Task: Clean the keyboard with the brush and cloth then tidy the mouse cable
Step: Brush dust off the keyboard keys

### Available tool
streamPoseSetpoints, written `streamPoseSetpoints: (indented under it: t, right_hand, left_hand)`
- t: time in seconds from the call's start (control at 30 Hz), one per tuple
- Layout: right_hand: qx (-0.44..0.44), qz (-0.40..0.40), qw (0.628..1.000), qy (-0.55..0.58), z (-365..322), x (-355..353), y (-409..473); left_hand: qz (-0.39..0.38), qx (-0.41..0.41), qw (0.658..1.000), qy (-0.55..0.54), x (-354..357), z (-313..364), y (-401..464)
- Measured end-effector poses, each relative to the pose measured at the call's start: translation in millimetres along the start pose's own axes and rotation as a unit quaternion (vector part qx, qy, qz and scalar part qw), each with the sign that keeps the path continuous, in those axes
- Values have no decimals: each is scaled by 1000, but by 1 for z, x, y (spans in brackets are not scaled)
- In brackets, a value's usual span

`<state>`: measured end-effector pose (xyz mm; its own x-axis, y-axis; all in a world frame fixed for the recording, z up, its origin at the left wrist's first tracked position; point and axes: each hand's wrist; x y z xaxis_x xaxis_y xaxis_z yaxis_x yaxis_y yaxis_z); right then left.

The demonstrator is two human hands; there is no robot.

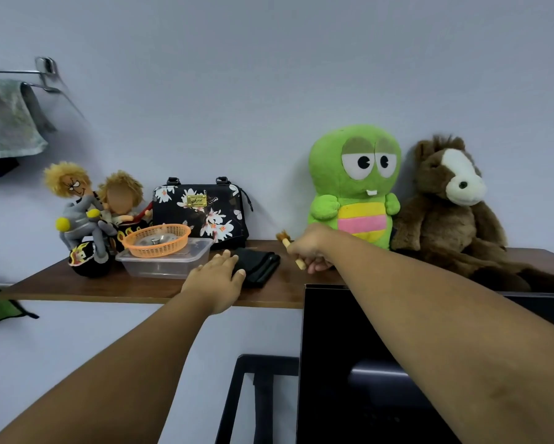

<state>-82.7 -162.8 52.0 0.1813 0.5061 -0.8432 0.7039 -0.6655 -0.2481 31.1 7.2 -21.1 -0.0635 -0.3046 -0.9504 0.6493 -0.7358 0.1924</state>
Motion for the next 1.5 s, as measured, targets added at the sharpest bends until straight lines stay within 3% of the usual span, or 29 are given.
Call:
streamPoseSetpoints:
  t: [0.13, 0.33, 0.53, 0.73, 0.97, 1.13, 1.5]
  right_hand:
    - [-51, 109, 985, 120, 18, -17, -20]
    - [-122, 200, 943, 237, 70, -31, -58]
    - [-161, 250, 900, 318, 137, -34, -108]
    - [-182, 270, 878, 352, 215, -18, -149]
    - [-181, 295, 844, 409, 286, 21, -179]
    - [-171, 279, 845, 422, 323, 70, -188]
    - [-78, 239, 845, 472, 368, 162, -182]
  left_hand:
    - [60, 24, 997, -32, -9, 19, -3]
    - [158, 62, 983, -68, -6, 57, -27]
    - [251, 97, 958, -100, 12, 104, -64]
    - [283, 133, 941, -127, 43, 147, -106]
    - [274, 123, 933, -197, 96, 174, -160]
    - [247, 82, 937, -234, 145, 185, -197]
    - [103, -32, 968, -228, 250, 170, -251]
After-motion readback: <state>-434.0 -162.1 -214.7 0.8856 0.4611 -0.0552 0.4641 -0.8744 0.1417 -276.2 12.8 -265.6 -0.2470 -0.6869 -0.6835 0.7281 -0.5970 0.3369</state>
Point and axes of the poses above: each hand's wrist, its own y-axis towards the middle knuckle, its own x-axis out of the palm, z = x × y, and after that the axes turned 2 degrees about -y, right-handed
